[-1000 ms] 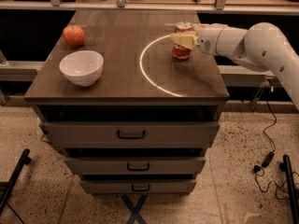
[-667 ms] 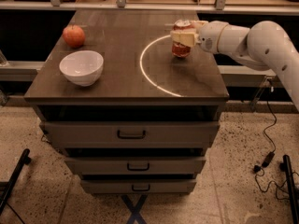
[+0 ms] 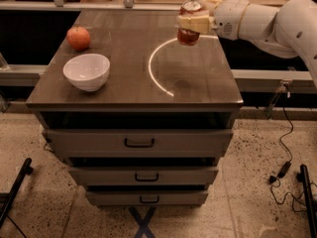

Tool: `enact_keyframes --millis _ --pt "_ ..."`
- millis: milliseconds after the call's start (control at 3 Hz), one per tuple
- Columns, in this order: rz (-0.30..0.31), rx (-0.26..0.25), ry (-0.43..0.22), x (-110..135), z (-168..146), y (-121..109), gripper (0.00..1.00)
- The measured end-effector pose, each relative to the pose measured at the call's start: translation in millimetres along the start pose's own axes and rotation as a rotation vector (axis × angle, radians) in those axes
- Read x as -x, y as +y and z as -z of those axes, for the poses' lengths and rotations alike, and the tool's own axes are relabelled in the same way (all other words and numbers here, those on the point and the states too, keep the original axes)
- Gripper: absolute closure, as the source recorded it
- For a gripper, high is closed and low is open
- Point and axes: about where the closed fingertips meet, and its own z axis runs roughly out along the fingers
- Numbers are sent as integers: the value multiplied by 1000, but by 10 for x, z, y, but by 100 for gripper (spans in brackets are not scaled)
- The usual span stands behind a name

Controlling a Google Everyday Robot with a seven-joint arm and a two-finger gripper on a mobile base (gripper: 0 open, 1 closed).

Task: Pick coke can

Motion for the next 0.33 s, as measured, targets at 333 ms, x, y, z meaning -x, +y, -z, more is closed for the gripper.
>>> enact_keyframes --millis 333 --pt "16 16 -3 41 -3 42 100"
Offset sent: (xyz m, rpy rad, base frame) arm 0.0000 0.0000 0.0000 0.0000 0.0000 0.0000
